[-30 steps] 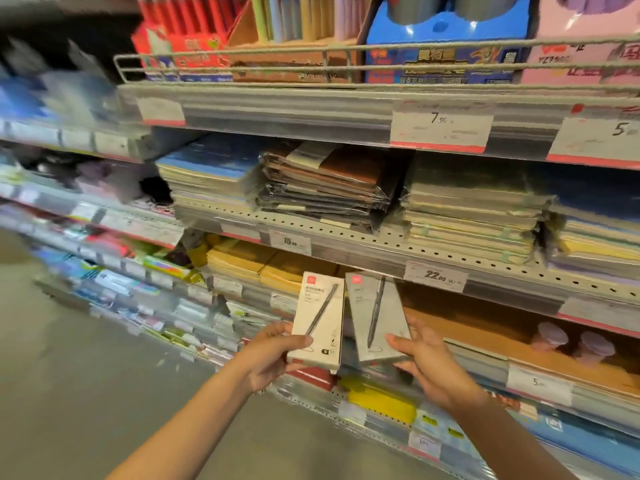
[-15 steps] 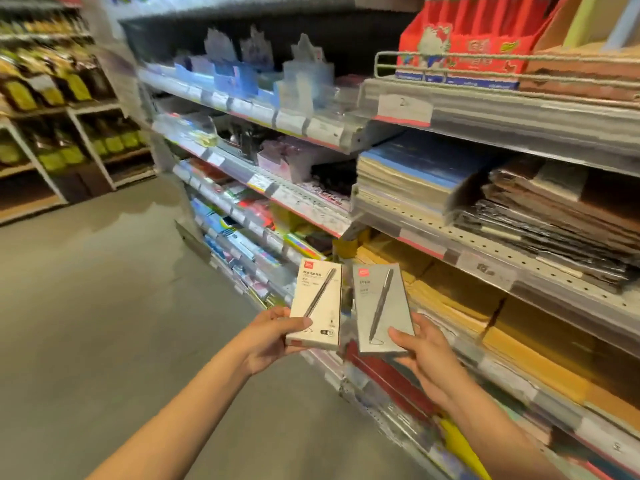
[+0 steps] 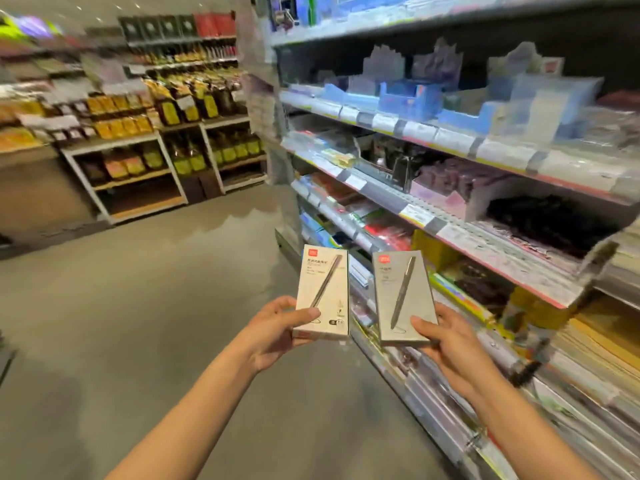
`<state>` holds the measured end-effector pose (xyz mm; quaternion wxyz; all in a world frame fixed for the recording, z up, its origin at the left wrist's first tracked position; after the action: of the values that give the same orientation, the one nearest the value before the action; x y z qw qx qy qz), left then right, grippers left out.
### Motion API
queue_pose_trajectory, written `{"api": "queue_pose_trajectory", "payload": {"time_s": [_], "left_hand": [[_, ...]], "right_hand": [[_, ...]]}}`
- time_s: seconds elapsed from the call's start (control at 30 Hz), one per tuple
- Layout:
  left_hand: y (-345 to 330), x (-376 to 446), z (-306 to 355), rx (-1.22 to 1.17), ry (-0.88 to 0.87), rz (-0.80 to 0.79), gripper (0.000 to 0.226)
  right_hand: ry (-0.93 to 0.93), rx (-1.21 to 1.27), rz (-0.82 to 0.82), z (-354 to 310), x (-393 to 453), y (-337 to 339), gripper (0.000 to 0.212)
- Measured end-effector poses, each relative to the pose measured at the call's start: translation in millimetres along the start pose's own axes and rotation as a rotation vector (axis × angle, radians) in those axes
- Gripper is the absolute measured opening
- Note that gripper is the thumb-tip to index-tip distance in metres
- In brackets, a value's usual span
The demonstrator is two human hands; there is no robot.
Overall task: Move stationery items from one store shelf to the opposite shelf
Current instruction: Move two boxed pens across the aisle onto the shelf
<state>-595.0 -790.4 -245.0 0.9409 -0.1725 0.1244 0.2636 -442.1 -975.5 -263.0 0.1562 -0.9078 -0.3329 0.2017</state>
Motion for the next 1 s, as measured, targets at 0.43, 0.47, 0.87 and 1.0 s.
{"api": "queue_pose_trajectory", "payload": {"time_s": [0.43, 0.47, 0.87, 1.0], "left_hand": [[104, 147, 93, -0.017, -0.085, 0.095, 0.037], [110, 162, 104, -0.021, -0.102, 0.098, 0.045], [204, 319, 203, -0.04, -0.149, 0.125, 0.064], [250, 367, 233, -0.03, -0.146, 0.133, 0.056]], "right_hand": [[0.019, -0.02, -0.098, -20, 193, -114, 0.06], [0.035, -0.019, -0.111, -26, 211, -122, 0.064], [0.085, -0.081, -0.155, -69, 402, -212, 0.061], [0.076, -0.056, -0.134, -61, 458, -250, 0.064]]}}
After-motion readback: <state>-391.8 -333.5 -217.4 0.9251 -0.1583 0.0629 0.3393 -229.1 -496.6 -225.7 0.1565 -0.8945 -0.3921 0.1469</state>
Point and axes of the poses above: each hand's wrist, its own x-axis towards the middle knuckle, its own y-axis out of the back of the hand, z = x × y, the point moved 8 cm from there along x, towards the middle knuckle, and after that the axes turned 3 degrees about x, right-handed, at the moved point
